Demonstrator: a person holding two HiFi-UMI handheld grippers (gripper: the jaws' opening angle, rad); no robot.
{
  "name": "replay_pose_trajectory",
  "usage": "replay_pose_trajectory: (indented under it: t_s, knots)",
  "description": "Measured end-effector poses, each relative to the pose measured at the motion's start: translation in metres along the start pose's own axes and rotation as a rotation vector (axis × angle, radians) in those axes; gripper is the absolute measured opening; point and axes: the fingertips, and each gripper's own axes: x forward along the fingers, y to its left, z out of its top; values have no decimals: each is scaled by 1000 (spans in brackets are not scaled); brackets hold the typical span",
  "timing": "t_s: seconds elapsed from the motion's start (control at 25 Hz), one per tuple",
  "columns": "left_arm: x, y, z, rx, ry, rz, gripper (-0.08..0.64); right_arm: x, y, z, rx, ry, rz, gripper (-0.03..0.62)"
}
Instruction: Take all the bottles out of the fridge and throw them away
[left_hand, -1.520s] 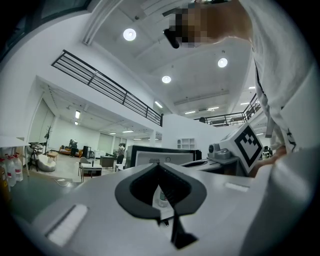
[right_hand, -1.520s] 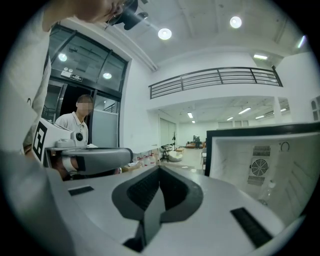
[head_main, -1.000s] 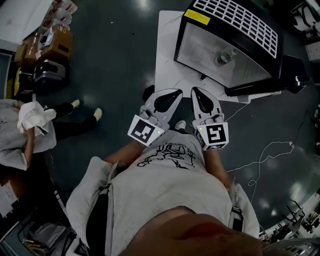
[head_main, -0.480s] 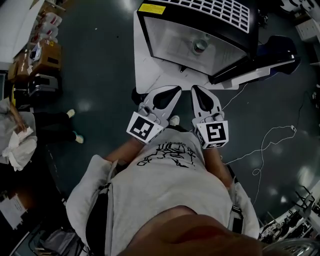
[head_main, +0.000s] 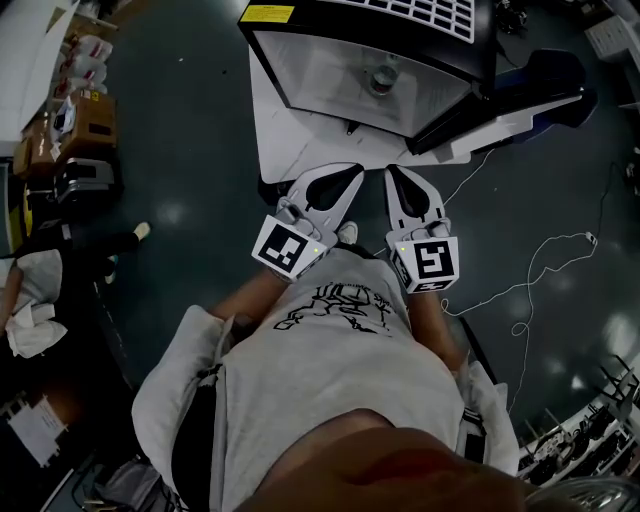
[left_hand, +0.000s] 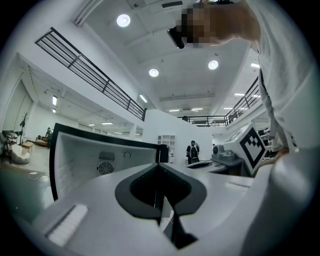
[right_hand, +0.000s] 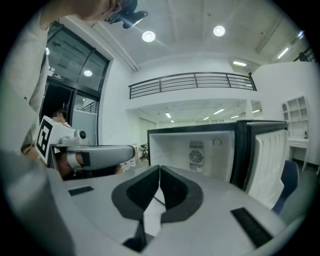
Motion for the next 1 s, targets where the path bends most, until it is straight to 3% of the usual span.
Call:
replay_pose_trajectory:
  t_s: [0.8,1.0]
  knots:
    - [34,57,-16,51,23,-87,9,55,-26,-7,2,-18,-96,12]
    - [48,70,-24,66,34,-89,9,72,-36,-12,-27,-10,-106,54]
